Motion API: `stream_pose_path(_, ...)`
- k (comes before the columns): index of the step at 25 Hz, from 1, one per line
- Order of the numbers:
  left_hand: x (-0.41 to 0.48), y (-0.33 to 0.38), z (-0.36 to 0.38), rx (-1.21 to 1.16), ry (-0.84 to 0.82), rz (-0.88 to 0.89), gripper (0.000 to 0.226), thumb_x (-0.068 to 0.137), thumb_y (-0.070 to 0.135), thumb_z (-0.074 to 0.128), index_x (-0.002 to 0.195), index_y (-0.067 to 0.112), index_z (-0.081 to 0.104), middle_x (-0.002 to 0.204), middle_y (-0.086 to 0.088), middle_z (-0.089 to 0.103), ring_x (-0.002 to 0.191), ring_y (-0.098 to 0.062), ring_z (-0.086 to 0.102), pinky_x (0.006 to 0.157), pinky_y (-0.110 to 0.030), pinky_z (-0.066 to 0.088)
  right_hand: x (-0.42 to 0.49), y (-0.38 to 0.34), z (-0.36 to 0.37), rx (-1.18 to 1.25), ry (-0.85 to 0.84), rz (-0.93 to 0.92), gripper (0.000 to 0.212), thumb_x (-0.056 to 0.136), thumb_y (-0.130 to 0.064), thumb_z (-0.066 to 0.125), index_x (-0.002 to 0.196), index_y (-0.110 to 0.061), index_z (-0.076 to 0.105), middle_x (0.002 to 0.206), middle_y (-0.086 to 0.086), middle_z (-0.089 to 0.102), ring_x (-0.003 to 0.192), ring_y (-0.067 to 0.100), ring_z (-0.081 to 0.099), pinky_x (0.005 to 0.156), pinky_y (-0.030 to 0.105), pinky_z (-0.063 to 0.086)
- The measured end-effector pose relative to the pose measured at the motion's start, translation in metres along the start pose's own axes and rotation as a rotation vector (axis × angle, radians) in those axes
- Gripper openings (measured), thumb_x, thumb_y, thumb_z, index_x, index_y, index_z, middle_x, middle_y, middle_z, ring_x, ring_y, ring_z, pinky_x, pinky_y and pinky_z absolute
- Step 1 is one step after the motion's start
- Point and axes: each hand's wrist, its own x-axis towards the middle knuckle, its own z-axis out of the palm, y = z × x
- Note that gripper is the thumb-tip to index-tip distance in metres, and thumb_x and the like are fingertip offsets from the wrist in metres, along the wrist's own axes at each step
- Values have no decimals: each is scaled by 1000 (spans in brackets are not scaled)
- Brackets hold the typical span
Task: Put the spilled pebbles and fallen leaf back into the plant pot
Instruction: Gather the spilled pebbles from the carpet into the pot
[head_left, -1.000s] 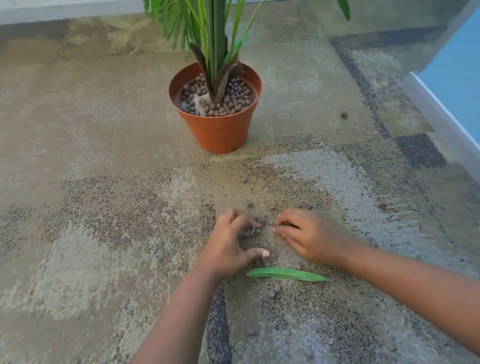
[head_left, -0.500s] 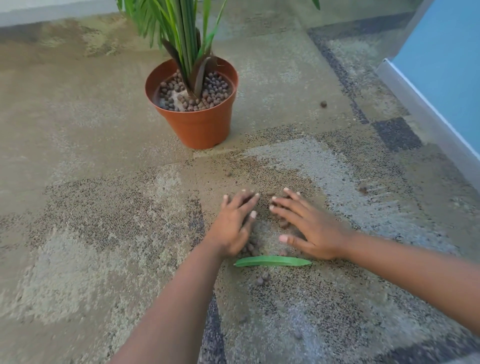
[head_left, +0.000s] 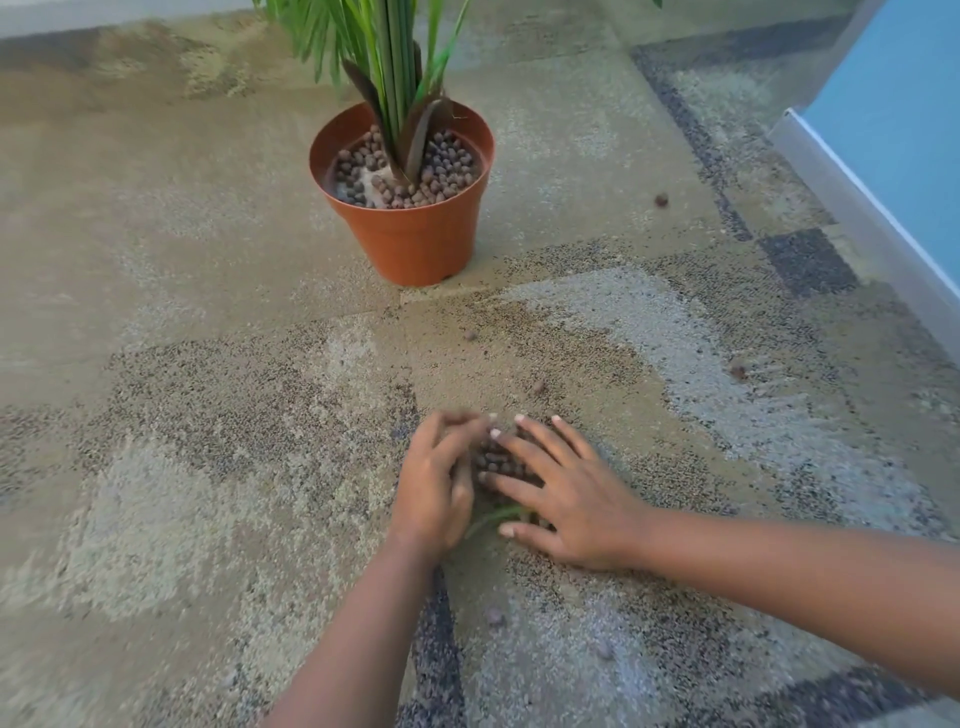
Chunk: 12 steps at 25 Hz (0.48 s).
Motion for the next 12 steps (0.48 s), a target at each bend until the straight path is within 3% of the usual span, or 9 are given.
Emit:
stream_pose_path(3,15,1,-1,98,-155,-51,48,97,18,42,142,33,43,153,5,35,139,-14,30,114,-38,30,26,9,-6,7,49,-83,40,100,-45,38,133,-26,51,148,7,41,138,32,32,112,52,30)
stream_pose_path(5,21,1,-2,247,-307,12,48,101,36,37,148,31,32,155,8,31,142,-12,22,118,-42,24,31,23,-11,17,103,-100,31,99,-31,45,121,-16,60,136,8,54,128,30,45,102,48,43)
stream_pose_path(8,24,4,-5,351,-407,71,69,92,63,33,148,22,34,148,3,37,136,-16,23,116,-46,26,25,49,-21,3,81,-143,30,98,-30,46,122,-17,60,133,10,56,121,29,53,98,47,48)
stream_pose_path(10,23,5,-4,369,-452,50,84,80,70,52,145,19,40,141,4,38,132,-17,22,113,-41,24,18,58,-24,-36,33,-171,35,95,-31,50,128,-21,57,135,8,55,119,28,53,95,45,49)
stream_pose_path(12,19,6,0,363,-369,11,80,75,57,70,140,17,47,134,3,39,125,-16,24,111,-37,29,10,61,-24,-36,-19,-182,41,91,-24,55,131,-20,54,137,9,53,117,27,53,90,43,52)
